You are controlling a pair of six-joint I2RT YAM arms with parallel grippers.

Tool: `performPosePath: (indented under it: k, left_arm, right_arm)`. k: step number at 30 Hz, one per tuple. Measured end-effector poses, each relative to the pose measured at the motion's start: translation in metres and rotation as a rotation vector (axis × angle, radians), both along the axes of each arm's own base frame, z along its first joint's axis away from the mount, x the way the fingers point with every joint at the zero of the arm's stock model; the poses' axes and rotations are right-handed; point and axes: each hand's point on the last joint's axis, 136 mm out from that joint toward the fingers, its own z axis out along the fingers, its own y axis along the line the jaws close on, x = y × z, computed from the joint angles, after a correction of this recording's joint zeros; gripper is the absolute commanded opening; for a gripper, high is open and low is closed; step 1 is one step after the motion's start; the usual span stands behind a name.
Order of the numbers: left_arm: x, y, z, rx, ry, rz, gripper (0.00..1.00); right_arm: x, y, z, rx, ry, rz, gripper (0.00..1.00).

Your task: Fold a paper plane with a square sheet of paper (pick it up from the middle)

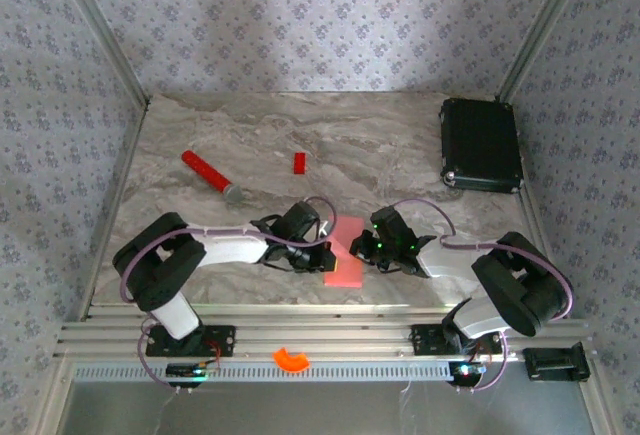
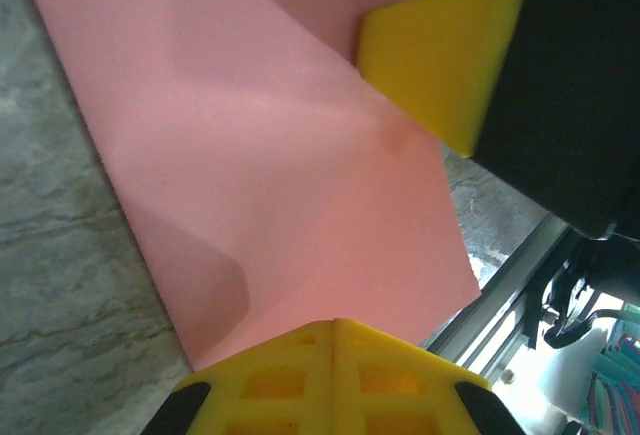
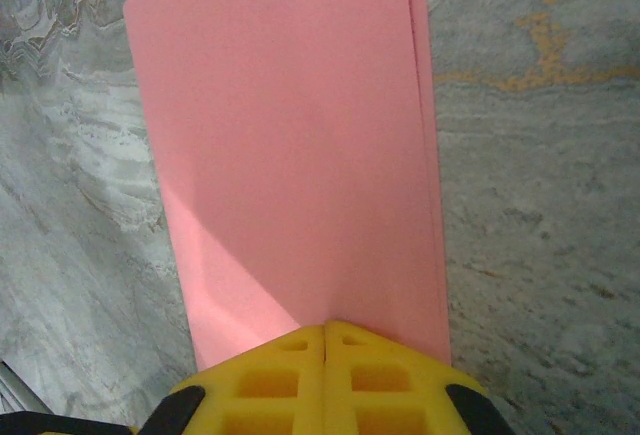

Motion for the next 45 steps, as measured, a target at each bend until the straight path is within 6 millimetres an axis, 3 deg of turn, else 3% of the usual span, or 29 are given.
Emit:
performPosePath:
  k: [5,24,32,36,40,45]
  left_arm:
    - [-0.009,0.007,-0.018,0.029,0.031,0.0,0.0]
    - [-0.02,0.028,-0.013,0.036,-0.005,0.008,0.0]
    - [-0.018,0.014,0.004,-0.002,-0.033,-0.013,0.0]
    - [-0.021,0.005,-0.005,0.006,-0.026,-0.034,0.0]
    - [-0.028,0.01,-0.019,0.032,-0.009,-0.043,0.0]
    - [-0.031,0.016,-0.019,-0.004,-0.039,-0.036,0.0]
  right_arm:
    - [0.0,0.0,0.0,0.0,0.0,0.0,0.0]
    - [-0.001,0.002,0.0,0.0,0.0,0.006,0.0]
    - [-0.001,0.002,0.0,-0.001,0.001,0.006,0.0]
    - [-0.001,0.002,0.0,-0.003,0.004,0.006,0.0]
    - [-0.001,0.002,0.0,-0.003,0.004,0.007,0.0]
    - [-0.002,0.002,0.0,-0.004,0.004,0.008,0.0]
